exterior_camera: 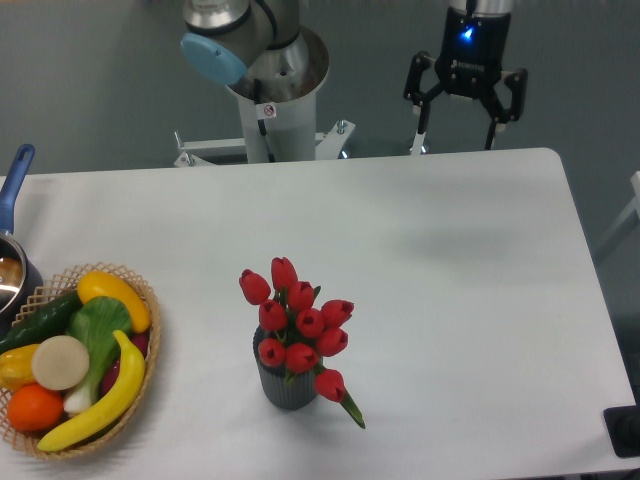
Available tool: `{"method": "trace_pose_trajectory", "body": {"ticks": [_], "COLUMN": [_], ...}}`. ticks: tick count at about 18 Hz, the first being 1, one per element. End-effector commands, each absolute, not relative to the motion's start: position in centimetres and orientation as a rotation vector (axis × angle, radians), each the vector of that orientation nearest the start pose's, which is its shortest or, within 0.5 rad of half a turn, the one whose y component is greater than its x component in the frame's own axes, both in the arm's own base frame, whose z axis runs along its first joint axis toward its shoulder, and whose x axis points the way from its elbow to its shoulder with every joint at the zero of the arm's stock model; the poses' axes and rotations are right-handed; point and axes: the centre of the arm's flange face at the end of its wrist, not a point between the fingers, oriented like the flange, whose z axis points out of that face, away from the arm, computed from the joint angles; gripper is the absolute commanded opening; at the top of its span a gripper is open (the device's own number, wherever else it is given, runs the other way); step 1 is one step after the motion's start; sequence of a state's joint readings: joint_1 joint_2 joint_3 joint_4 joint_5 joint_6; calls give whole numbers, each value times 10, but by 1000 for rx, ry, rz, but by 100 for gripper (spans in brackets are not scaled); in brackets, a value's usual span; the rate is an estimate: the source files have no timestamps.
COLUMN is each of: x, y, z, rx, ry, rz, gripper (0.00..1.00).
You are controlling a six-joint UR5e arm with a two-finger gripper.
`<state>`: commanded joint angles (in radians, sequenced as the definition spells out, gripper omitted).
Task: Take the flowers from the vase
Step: 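Move the open gripper down toward the red tulip bouquet in the vase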
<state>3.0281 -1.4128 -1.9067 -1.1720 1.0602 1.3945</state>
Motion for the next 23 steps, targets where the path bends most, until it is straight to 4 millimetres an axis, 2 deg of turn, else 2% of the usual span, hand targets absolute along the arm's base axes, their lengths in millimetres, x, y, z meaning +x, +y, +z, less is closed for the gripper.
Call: {"method": "trace_pose_trajectory", "body": {"ticks": [6, 14, 16, 18, 21, 23], "x": [-405, -400, -405, -400, -403, -395], "y": [243, 290, 299, 323, 336, 360], "z": [436, 416, 408, 403, 391, 382], "rx": [-2501, -2456, -2439, -2389, -2371, -2361], "ry": [-8, 71, 61, 81, 115, 177], "rz": [133, 78, 67, 32, 48, 23], "gripper": [100, 100, 100, 100, 100, 100]}}
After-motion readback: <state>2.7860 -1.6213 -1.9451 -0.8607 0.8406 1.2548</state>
